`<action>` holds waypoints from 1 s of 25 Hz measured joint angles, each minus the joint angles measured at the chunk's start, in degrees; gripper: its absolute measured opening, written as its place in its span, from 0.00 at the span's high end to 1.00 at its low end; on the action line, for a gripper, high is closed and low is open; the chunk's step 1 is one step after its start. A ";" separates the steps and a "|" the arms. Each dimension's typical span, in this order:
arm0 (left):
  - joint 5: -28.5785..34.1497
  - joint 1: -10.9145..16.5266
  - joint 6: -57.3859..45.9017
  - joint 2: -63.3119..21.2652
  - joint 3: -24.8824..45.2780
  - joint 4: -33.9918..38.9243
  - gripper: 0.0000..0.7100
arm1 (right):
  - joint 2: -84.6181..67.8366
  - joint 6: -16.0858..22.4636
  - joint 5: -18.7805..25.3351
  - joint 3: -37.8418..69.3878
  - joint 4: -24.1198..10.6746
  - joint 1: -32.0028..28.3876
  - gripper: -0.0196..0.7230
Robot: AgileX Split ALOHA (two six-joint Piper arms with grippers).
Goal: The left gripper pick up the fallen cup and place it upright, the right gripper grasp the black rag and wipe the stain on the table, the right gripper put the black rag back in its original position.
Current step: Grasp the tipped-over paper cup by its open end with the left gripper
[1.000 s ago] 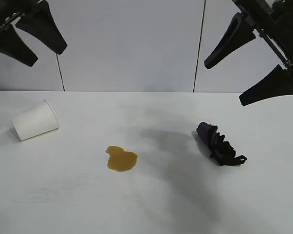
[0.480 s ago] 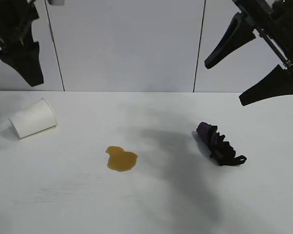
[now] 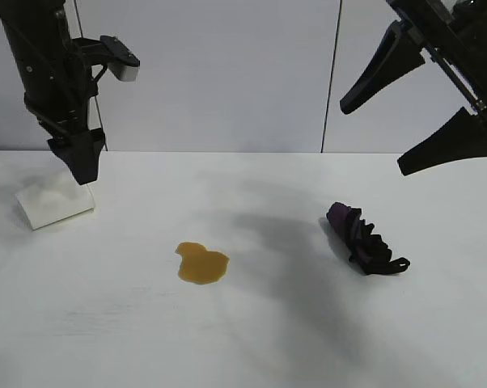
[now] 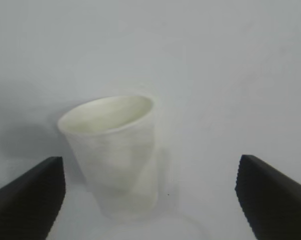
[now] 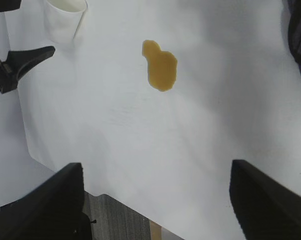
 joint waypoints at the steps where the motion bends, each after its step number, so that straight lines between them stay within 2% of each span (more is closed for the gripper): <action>1: 0.89 0.00 -0.58 0.84 -1.46 0.00 0.07 | 0.00 0.00 0.00 0.00 0.00 0.00 0.23; 9: 3.77 0.19 -1.60 4.77 -3.68 0.01 0.07 | 0.00 0.00 0.00 0.00 0.00 0.00 0.23; 19: 0.53 2.71 -1.38 5.63 -3.68 1.12 0.07 | 0.00 -0.18 0.00 0.00 0.00 0.00 0.23; 25: 0.04 3.33 -1.38 6.75 -3.98 0.85 0.07 | 0.00 -0.18 -0.68 0.00 0.00 0.00 0.23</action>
